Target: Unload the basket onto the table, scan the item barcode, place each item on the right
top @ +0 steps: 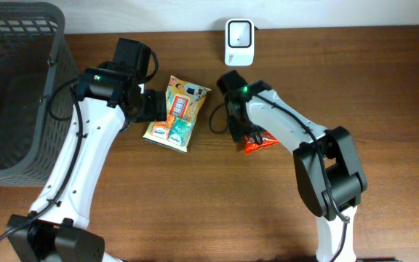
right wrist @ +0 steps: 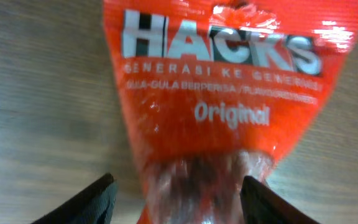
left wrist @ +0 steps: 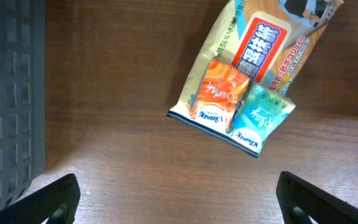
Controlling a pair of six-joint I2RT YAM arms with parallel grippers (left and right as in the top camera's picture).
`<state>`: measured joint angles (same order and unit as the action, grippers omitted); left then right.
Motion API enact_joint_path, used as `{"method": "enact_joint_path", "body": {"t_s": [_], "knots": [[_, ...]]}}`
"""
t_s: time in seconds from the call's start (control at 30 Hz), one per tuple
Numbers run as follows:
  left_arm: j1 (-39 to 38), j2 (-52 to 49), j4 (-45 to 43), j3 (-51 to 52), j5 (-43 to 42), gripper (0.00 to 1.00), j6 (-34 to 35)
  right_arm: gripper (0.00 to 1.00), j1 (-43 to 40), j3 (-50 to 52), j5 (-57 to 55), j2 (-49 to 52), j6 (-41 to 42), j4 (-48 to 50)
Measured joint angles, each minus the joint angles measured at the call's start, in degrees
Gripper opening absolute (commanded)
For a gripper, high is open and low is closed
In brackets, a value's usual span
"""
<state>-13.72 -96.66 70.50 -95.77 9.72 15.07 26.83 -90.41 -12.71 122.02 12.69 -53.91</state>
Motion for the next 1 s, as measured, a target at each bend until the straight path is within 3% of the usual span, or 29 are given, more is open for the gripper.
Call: {"method": "enact_joint_path", "body": {"t_s": [0.17,0.37,0.5,0.67,0.87,0.93,0.97,1.0], "knots": [[0.0,0.0,0.1,0.0,0.0,0.99,0.0,0.37,0.0,3.5,-2.9,-0.1,-0.2,2.1],[0.0,0.0,0.0,0.0,0.0,0.99,0.0,0.2,0.0,-0.9,-2.4,-0.1,2.5,-5.9],[0.0,0.0,0.1,0.0,0.0,0.99,0.0,0.2,-0.3,-7.9,3.6,0.1,3.4,-11.4],[0.0,0.0,0.0,0.0,0.0,0.99,0.0,0.19,-2.3,-13.7,21.0,0.1,-0.1,-11.0],[0.0,0.0,0.0,0.0,0.0,0.99,0.0,0.2,-4.5,-4.5,48.0,0.1,-3.7,1.3],[0.0,0.0,0.1,0.0,0.0,0.99,0.0,0.25,-4.6,-0.5,54.2,0.3,-3.6,4.8],[0.0,0.0,0.0,0.0,0.0,0.99,0.0,0.35,-4.6,1.7,56.9,0.3,-3.1,7.6],[0.0,0.0,0.1,0.0,0.0,0.99,0.0,0.55,-4.6,4.2,59.3,0.3,-2.2,10.0]]}}
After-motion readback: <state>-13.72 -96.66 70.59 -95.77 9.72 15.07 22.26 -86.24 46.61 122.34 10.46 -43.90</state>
